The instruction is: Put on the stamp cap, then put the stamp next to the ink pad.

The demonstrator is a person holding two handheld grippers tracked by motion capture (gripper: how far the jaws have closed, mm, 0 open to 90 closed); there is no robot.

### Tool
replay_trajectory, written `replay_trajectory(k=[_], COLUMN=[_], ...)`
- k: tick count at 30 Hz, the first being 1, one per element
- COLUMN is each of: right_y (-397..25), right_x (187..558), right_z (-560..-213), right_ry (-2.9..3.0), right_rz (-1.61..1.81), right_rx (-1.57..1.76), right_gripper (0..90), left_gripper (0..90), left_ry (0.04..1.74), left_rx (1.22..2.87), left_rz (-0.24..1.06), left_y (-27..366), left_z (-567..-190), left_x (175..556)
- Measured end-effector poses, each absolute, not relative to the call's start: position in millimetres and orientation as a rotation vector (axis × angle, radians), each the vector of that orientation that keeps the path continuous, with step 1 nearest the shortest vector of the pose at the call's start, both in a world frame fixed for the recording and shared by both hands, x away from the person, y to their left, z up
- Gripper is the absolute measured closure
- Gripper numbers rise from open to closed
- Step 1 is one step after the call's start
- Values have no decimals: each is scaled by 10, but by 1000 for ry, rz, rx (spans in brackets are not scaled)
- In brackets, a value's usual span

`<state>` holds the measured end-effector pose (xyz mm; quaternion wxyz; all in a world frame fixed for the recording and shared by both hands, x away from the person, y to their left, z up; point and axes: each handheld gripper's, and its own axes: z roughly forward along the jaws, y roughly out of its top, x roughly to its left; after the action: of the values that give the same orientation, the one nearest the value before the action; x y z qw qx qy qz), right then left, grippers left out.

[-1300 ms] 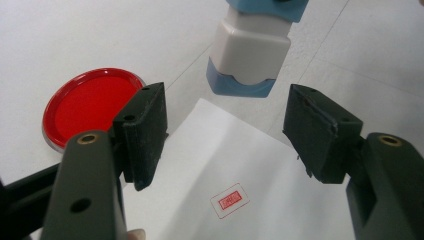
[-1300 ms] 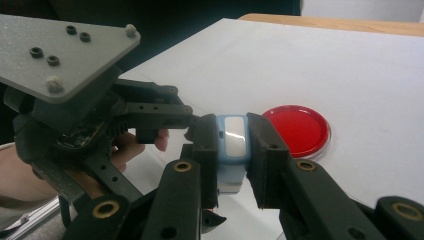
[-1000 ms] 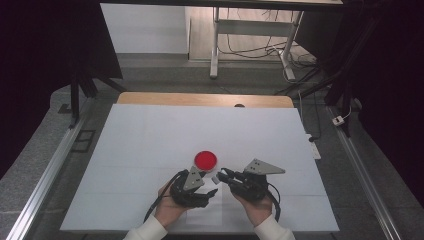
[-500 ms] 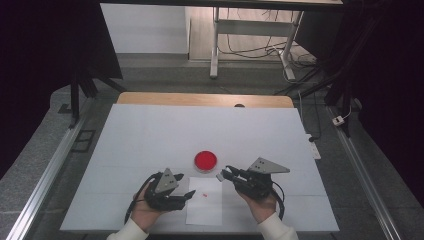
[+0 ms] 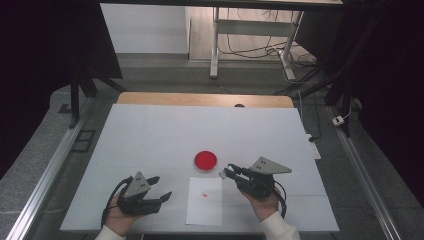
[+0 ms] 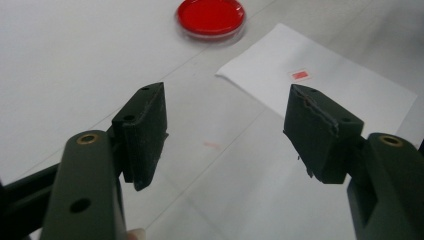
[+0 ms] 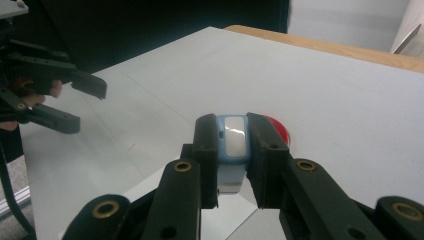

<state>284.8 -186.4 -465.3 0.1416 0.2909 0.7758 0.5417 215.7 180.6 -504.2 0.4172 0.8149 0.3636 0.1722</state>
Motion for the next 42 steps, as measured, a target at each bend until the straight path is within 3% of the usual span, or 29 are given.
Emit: replay_trajectory(k=[10,42], right_y=[-1900,-1812], right_x=[2877,3401], right_z=[-4607,-4817], right_ry=[2227,2274], right_rz=[1532,1249], right_rx=[822,884], right_gripper=[759,757], left_gripper=[338,331], left_ry=[1001,1015], left_rx=[2005,2013], left_rz=[455,439], left_y=[2152,2176], left_z=[-5097,-5134], left_x=[2057,2104])
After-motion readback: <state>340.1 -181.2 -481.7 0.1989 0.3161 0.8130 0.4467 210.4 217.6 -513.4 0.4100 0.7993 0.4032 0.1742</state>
